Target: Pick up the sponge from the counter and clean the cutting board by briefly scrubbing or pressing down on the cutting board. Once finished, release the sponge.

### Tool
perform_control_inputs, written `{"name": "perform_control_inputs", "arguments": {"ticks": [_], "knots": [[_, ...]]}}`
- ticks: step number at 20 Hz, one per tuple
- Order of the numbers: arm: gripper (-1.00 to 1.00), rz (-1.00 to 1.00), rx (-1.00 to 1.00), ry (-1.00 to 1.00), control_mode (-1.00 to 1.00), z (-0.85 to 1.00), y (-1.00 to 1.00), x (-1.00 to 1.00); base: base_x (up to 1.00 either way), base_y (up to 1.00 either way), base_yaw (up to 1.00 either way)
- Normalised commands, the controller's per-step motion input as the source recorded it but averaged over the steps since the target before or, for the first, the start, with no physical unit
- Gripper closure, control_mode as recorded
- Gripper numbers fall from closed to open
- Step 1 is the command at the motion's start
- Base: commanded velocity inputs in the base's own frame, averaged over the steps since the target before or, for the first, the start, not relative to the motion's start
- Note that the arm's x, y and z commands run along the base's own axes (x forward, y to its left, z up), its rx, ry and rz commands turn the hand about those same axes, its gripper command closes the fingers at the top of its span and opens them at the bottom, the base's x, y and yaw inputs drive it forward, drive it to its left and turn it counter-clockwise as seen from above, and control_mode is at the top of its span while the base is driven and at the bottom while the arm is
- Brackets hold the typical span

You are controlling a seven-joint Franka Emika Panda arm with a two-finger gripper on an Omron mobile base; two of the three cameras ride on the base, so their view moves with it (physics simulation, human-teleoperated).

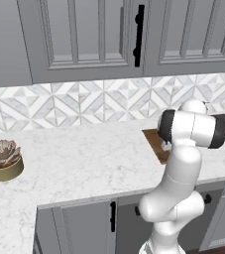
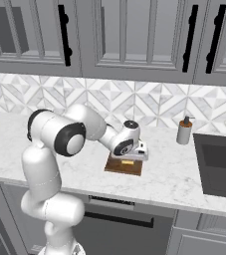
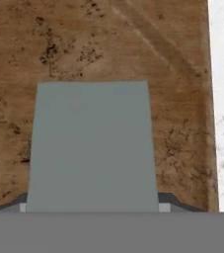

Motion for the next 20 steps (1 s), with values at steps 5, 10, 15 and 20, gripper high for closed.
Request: {"name": "perform_control_inputs", "arguments": {"ticks": [5,10,15,20], "knots": [[1.0,0.0,0.0,-0.06,-1.0,-0.61,0.0,0.27,0.0,0.0,0.0],[1.0,0.0,0.0,0.02,-1.0,-0.29,0.0,-0.09,0.0,0.0,0.0],[1.0,0.0,0.0,0.15,-1.0,0.0,0.0,-0.43,0.0,0.0,0.0],[1.0,0.0,0.0,0.06,-1.0,0.0,0.08,-0.2,0.0,0.0,0.0]]}}
